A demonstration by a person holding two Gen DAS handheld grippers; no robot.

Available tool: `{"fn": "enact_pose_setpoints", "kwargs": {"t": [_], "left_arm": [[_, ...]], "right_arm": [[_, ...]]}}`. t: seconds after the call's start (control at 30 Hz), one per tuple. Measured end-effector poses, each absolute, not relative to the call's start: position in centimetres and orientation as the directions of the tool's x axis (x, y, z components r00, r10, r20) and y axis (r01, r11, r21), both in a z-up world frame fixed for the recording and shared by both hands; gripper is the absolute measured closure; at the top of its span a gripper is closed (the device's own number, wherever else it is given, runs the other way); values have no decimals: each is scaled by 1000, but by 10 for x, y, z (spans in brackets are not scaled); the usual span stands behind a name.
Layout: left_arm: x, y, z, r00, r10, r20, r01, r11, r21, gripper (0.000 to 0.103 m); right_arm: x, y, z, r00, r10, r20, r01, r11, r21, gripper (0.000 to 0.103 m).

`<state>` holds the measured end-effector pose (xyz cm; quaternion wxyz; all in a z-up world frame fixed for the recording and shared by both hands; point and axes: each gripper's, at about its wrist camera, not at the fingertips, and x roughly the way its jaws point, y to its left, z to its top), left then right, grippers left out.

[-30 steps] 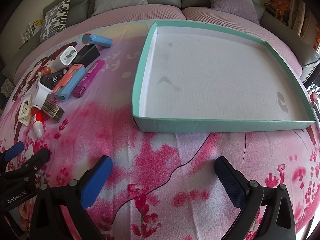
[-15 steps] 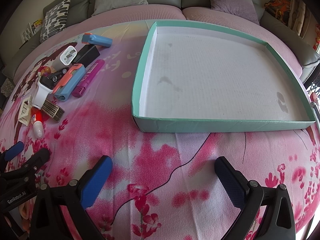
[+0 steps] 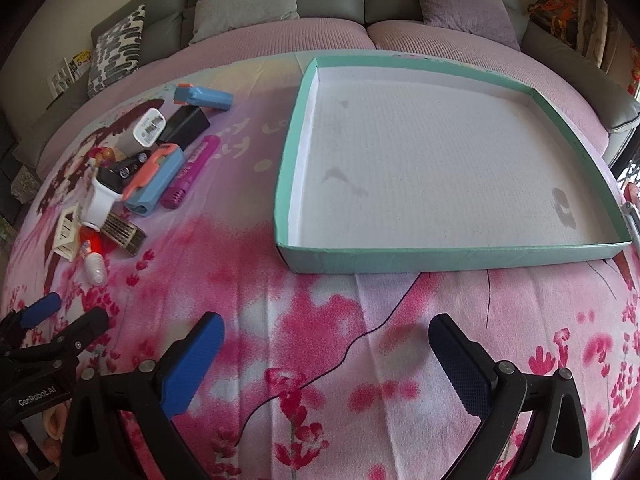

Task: Organize rigid objects
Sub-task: 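Grasp the white phone stand with the left tool while the right tool grasps the white watch band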

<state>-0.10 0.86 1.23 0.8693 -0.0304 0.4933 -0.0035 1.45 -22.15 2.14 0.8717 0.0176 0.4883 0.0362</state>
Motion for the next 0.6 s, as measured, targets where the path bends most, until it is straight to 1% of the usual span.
{"fn": "enact_pose_setpoints", "kwargs": {"t": [0.17, 0.3, 0.47, 0.6], "left_arm": [[-1, 27, 40, 559, -2, -829, -70, 996, -49, 0], [11, 46, 57, 572, 3, -820, -109, 991, -73, 0], [36, 66, 71, 544, 10, -839, -182, 978, -106, 0], [61, 85, 86, 544, -6, -839, -225, 962, -153, 0]], "right_arm": [[12, -211, 52, 592, 122, -797, -114, 991, 67, 0], [23, -190, 70, 604, 188, -775, -175, 979, 101, 0], [43, -155, 77, 592, 274, -758, -231, 959, 166, 1], [62, -136, 77, 572, 308, -760, -254, 948, 193, 5]]}}
